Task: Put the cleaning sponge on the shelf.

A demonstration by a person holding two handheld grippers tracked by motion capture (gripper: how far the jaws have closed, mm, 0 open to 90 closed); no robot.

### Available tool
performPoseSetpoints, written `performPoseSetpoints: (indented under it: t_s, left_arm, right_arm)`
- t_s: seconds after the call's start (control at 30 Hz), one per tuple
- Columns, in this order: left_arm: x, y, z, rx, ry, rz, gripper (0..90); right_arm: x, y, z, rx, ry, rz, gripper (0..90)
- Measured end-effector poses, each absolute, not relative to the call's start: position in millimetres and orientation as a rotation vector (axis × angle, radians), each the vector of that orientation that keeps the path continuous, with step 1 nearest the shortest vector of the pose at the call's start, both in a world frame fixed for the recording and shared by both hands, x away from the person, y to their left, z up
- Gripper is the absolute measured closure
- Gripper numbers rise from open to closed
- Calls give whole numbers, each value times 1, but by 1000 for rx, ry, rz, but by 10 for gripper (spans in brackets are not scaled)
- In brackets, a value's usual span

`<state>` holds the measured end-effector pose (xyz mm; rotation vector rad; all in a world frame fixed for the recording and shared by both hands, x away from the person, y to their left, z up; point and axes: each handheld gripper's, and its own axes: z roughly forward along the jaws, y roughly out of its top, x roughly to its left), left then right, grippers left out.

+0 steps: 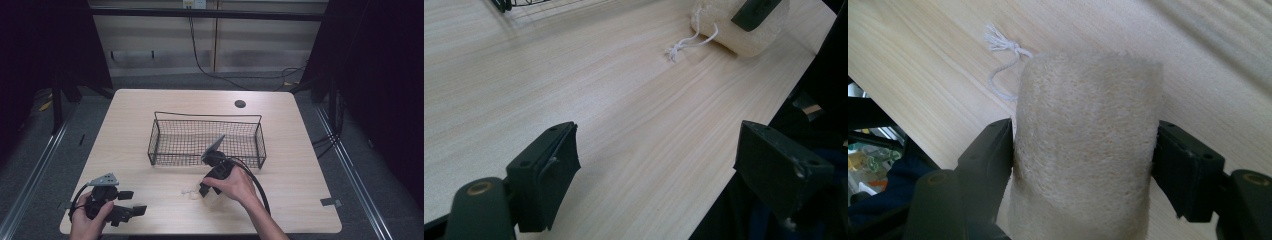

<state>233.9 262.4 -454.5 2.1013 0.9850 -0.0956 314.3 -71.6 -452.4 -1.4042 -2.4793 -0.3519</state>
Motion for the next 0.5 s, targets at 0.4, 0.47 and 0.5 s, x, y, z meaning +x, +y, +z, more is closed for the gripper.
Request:
performPoseSetpoints:
  t_s: [0.4,0.47,0.5]
  left_arm:
    - [234,263,-454,2101,987,-96,174]
    - [234,263,-454,2101,988,-96,174]
    - [234,263,-454,2103,987,-97,174]
  right_arm:
    - [313,-71,-446,-1410,-2492,-323,312]
    - [313,-71,-443,-1412,-2495,-315,312]
    - [312,-71,-441,-1410,-2498,-310,312]
